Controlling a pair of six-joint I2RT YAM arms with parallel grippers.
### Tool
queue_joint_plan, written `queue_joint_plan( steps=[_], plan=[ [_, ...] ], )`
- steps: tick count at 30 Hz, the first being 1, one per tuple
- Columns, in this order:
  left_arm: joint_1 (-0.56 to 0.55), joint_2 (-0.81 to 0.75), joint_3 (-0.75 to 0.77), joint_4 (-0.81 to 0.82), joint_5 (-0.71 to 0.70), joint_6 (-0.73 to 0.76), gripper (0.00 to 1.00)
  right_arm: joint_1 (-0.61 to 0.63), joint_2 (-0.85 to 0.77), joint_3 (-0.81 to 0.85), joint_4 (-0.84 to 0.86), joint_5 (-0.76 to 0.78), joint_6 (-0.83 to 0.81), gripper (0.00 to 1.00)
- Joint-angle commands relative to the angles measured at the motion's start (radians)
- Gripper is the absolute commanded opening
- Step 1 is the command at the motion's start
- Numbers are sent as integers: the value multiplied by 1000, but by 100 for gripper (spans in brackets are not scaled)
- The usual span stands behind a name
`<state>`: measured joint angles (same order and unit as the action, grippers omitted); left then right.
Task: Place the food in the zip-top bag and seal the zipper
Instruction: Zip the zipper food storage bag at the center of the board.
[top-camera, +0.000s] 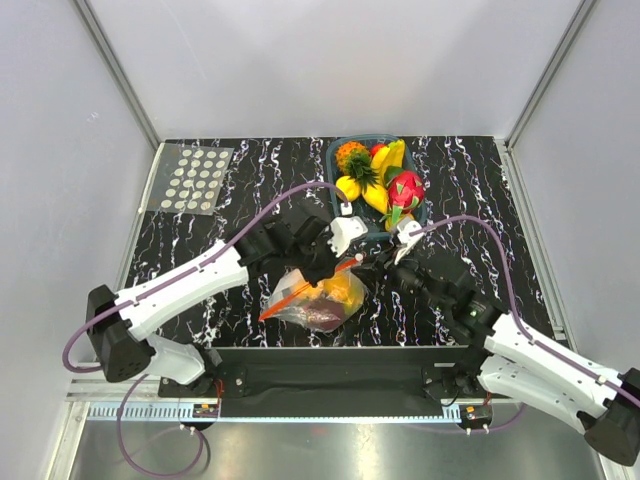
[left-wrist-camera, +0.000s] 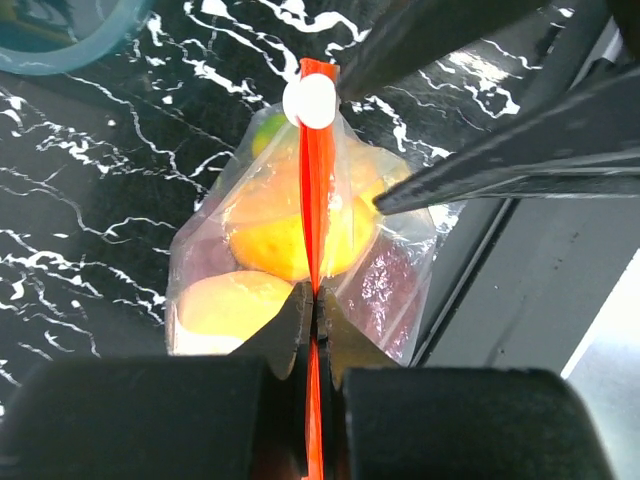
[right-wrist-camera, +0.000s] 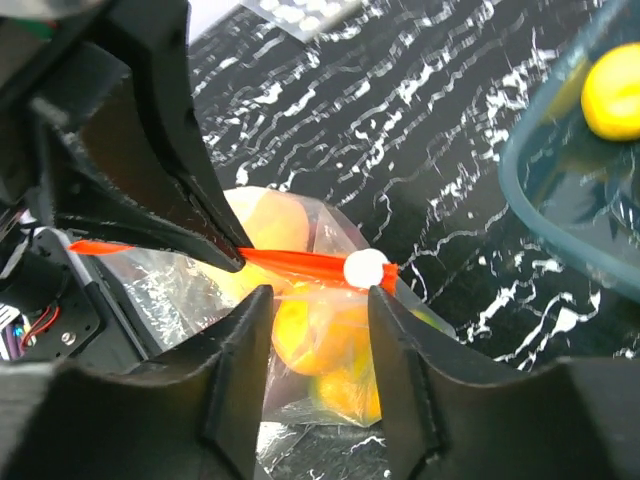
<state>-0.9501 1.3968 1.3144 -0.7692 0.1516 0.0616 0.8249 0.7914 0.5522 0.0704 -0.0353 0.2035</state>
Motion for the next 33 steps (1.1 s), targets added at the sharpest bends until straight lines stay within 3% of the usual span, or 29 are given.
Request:
queue_joint_plan(
  steps=[1, 6, 15, 24, 25, 28, 31, 33],
  plan=[
    [-4, -84, -27, 54, 77, 14, 0, 6, -60, -44, 91, -70, -82, 55],
    [-4, -149, -43, 65, 92, 33, 0, 3, -149, -97, 146, -144, -116, 68],
    [-1, -228, -60, 59, 108, 66, 0, -64, -78, -86, 227, -336, -101, 72],
    [2, -257, -70, 53, 134, 90, 0, -93, -14, -78, 299, -428, -108, 75],
    [2, -260, -70, 50, 144, 92, 0, -93, -11, -78, 299, -420, -107, 82],
    [2, -275, -78, 50, 157, 101, 0, -112, -4, -77, 290, -417, -116, 89],
    [2, -282, -83, 51, 158, 99, 0, -145, 5, -61, 304, -506, -110, 87],
    [2, -280, -81, 50, 157, 98, 0, -155, 38, -32, 281, -564, -118, 79]
  ],
)
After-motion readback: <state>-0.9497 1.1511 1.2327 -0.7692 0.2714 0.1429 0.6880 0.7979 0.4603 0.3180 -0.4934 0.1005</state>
